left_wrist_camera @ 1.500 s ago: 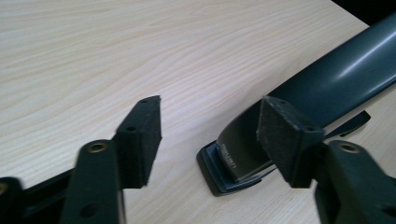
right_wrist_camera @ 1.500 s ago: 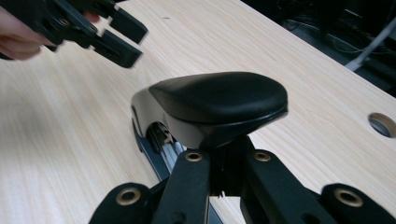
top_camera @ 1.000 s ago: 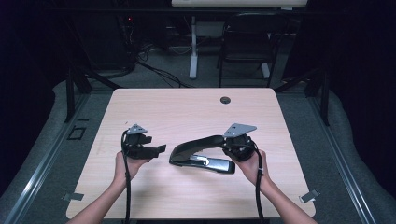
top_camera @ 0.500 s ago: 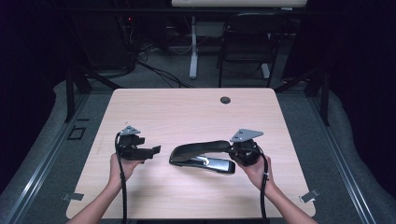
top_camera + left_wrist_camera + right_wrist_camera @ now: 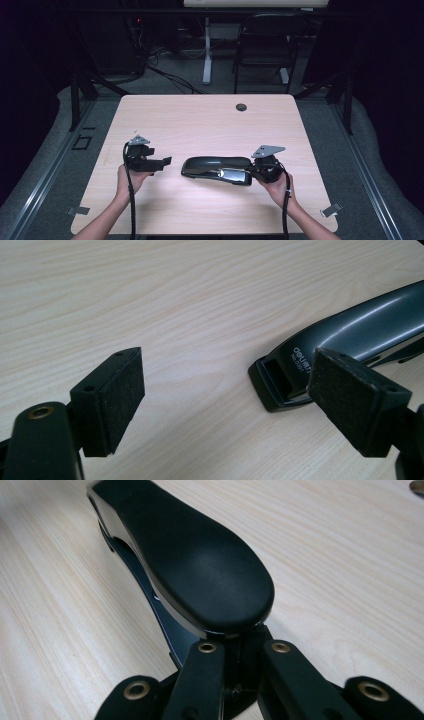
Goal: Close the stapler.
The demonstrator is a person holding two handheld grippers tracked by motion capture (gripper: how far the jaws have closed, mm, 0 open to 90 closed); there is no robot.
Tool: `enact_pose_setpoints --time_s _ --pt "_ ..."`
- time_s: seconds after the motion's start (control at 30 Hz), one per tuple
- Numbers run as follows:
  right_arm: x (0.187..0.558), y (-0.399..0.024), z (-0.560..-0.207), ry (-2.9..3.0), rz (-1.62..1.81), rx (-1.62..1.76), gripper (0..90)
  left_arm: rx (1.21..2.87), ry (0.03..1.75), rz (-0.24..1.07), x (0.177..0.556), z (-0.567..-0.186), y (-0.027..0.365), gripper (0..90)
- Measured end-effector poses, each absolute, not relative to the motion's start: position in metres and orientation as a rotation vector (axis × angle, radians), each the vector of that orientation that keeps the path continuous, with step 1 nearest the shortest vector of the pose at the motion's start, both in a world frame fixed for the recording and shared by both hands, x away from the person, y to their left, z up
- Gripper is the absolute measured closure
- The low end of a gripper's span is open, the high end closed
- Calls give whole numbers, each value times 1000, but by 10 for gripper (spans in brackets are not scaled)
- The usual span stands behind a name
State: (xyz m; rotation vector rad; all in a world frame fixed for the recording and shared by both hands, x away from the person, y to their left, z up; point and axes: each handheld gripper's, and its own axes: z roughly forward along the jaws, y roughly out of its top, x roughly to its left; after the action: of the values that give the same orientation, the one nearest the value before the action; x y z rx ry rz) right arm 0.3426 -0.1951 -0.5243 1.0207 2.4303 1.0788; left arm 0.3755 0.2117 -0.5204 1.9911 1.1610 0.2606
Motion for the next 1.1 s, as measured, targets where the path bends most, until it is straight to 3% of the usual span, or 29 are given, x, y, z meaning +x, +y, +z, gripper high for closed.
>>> enact_pose_setpoints --time_s 0.47,0.73,0.9,1.1 --pt "344 -208 -535 2482 975 1069 900 1998 1164 253 375 -521 214 156" --pt "345 -229 -499 2333 1079 1145 900 2000 1157 253 376 -520 213 150" --pt "336 -216 -472 2347 1131 1059 900 1996 1162 251 377 -520 215 148" --pt "337 -195 -476 2439 1075 1026 900 1993 1164 253 376 -519 214 145"
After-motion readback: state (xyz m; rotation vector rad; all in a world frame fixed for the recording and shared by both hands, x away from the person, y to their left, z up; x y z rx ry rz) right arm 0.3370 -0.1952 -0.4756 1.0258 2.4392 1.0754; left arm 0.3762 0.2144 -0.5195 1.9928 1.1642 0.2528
